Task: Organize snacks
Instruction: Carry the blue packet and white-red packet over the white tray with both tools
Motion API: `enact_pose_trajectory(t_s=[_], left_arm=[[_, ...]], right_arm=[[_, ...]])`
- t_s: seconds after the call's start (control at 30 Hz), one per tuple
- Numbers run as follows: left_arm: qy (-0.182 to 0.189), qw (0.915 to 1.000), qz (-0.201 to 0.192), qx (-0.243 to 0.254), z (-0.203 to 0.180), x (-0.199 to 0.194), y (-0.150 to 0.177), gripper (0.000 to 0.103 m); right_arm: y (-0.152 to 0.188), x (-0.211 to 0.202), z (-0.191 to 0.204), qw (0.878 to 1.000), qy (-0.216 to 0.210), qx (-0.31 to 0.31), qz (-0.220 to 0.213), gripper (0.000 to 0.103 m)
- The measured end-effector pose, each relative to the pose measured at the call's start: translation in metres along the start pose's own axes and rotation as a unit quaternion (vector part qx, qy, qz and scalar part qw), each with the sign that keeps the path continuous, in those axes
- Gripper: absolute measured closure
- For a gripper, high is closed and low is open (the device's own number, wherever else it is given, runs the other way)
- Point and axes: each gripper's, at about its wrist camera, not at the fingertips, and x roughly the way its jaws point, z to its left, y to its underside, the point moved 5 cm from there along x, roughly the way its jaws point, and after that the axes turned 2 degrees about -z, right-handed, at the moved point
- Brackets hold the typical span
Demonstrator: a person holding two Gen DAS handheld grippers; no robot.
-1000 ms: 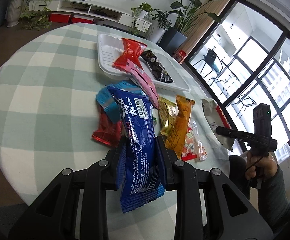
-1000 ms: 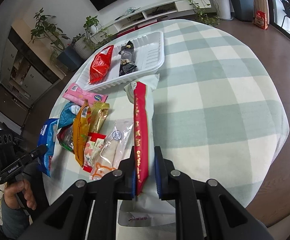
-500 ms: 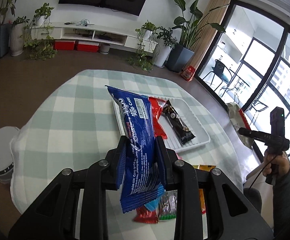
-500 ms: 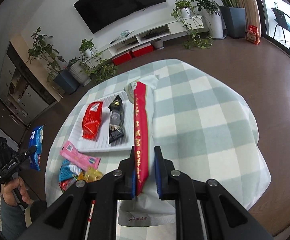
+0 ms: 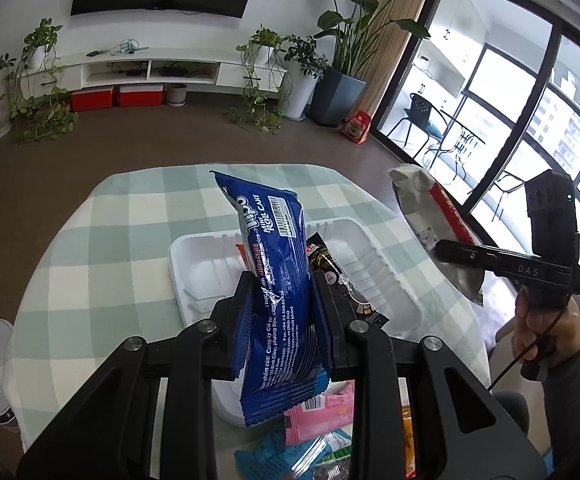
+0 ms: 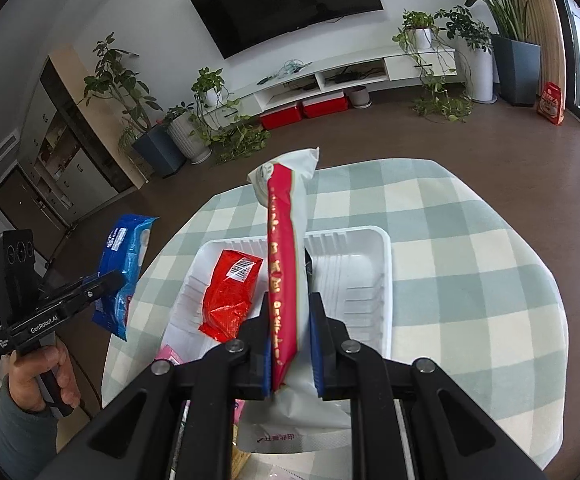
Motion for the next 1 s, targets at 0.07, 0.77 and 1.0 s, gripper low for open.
enact_pose_trajectory(t_s=[0.07,0.77,1.0], left_arm=[[0.003,1.0,0.009,0.001,-0.002,0.014,0.002,0.078],[0.012,0.9984,0.046,-0.03,0.043,0.087,0.022,0.078],[0.006,0.9977,0.054,-0.04,0.052,0.093,0.031,0.078]], right_arm=[[-0.003,0.012,0.004,1.0,-0.005,0.001,0.006,0.087],[0.016,0.098,-0.028,0.996,0.037,0.026,0.075,0.087],[0.026,0.108,-0.036,0.995,0.05,0.026,0.088,0.087]])
